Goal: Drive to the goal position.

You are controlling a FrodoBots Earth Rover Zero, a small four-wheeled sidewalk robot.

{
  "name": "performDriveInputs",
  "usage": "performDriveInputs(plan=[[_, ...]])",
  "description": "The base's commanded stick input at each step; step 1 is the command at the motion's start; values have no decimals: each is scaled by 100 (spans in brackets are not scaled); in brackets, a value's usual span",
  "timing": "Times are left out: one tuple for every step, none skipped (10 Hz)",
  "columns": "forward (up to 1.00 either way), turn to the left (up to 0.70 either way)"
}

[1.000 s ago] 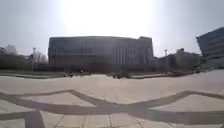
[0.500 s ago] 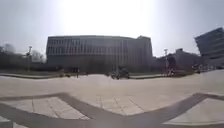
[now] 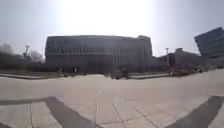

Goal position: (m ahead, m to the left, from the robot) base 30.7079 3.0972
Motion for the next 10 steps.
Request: performDriveInputs(plan=[[100,26],[100,12],[100,0],[100,0],[100,0],[100,0],[100,0],[100,0],[100,0],[100,0]])
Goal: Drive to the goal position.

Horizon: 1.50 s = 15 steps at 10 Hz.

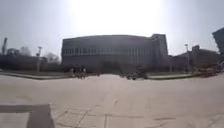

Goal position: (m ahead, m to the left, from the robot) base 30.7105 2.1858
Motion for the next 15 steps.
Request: performDriveInputs(plan=[[100,0],[100,0],[100,0],[100,0],[100,0],[100,0],[100,0],[100,0],[100,0],[100,19],[100,40],[100,40],[100,40],[100,40],[100,40]])
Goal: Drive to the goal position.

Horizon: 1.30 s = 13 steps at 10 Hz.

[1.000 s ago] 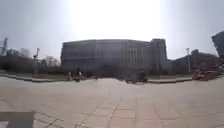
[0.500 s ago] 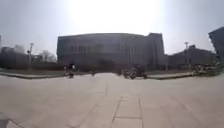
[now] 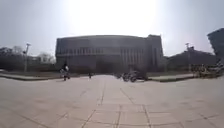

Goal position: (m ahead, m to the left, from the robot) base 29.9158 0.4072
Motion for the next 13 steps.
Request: performDriveInputs(plan=[[100,24],[100,0],[100,0],[100,0],[100,0],[100,0],[100,0],[100,0],[100,0],[100,0],[100,0],[100,0],[100,0]])
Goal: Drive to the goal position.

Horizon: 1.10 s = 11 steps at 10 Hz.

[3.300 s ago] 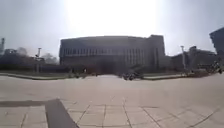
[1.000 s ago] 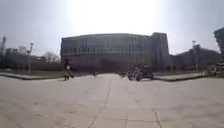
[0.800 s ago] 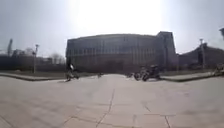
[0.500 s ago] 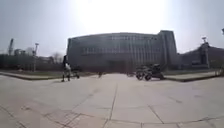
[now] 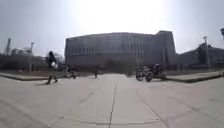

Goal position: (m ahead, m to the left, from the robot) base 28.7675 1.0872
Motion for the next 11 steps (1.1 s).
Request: performDriveInputs(plan=[[100,0],[100,0],[100,0],[100,0],[100,0],[100,0],[100,0],[100,0],[100,0],[100,0],[100,0]])
